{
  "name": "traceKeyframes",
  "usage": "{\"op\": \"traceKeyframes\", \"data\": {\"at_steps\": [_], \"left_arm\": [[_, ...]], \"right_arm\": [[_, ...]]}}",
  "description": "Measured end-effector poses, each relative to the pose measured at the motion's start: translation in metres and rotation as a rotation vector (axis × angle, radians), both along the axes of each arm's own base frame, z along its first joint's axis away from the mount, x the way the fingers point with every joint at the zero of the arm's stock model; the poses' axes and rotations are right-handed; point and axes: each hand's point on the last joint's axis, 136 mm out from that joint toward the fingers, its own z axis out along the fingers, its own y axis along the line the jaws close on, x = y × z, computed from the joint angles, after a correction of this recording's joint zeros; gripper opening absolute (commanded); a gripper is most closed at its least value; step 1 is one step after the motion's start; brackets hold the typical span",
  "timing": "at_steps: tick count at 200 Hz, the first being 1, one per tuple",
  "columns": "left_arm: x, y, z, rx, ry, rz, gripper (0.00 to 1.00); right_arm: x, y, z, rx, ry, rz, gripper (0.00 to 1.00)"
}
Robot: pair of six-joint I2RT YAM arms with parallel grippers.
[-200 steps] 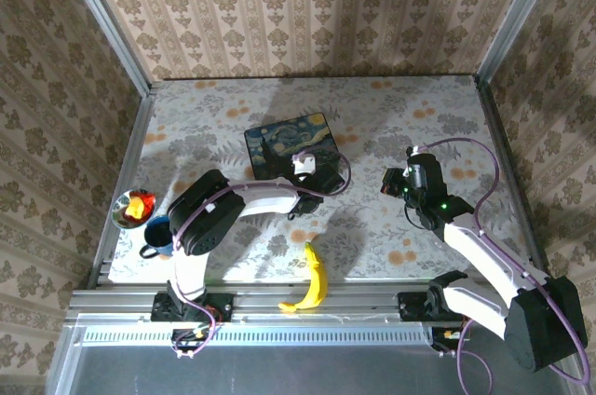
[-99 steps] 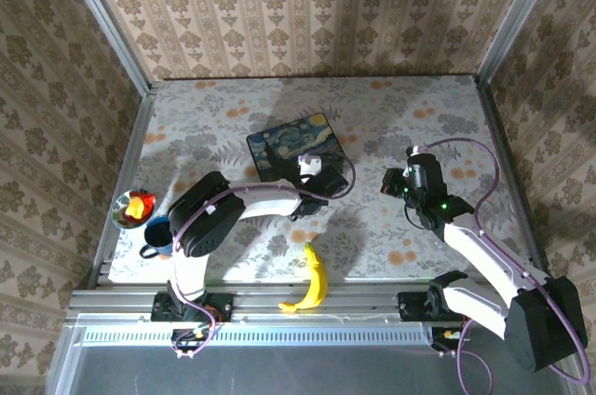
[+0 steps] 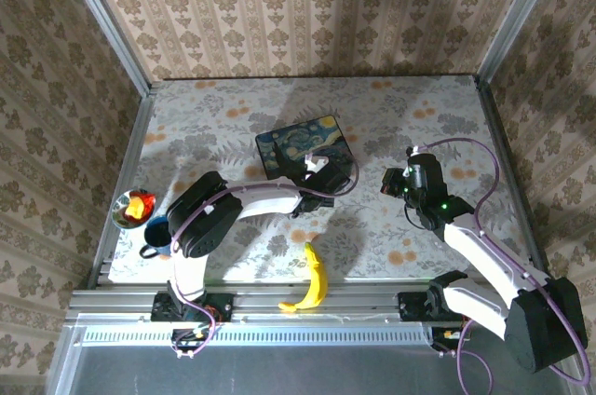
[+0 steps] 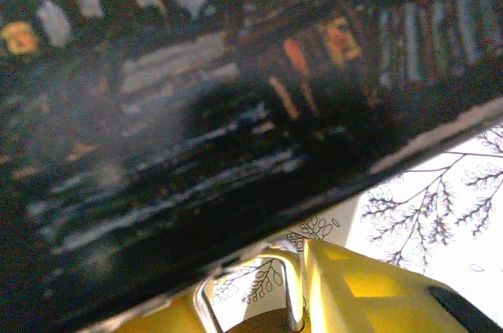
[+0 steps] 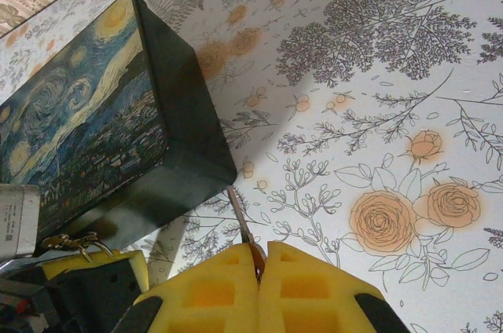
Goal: Unlock the padlock with the key
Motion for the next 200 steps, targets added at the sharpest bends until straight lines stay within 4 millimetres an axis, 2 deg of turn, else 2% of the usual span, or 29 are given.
{"op": "traceKeyframes", "data": {"at_steps": [20,57,78,121,200], "left_arm": [[-0.001,-0.001,0.000,0.000,0.005,-0.008,0.53],[-0.003,-0.001,-0.002,0.004,0.015,-0.011,0.60],[-0.004,0.000,-0.005,0.006,0.023,-0.004,0.71],[-0.009,0.012,-0.015,0.055,0.055,0.018,0.71],[-0.017,0.010,-0.015,0.094,0.050,0.020,0.68]], "right_arm": [[0.000,0.000,0.001,0.001,-0.003,0.000,0.00],[0.000,0.000,0.001,0.001,-0.003,0.000,0.00],[0.000,0.000,0.001,0.001,-0.003,0.000,0.00],[0.000,0.000,0.002,0.002,-0.005,0.000,0.00],[0.000,0.000,0.002,0.004,-0.005,-0.002,0.00]]}}
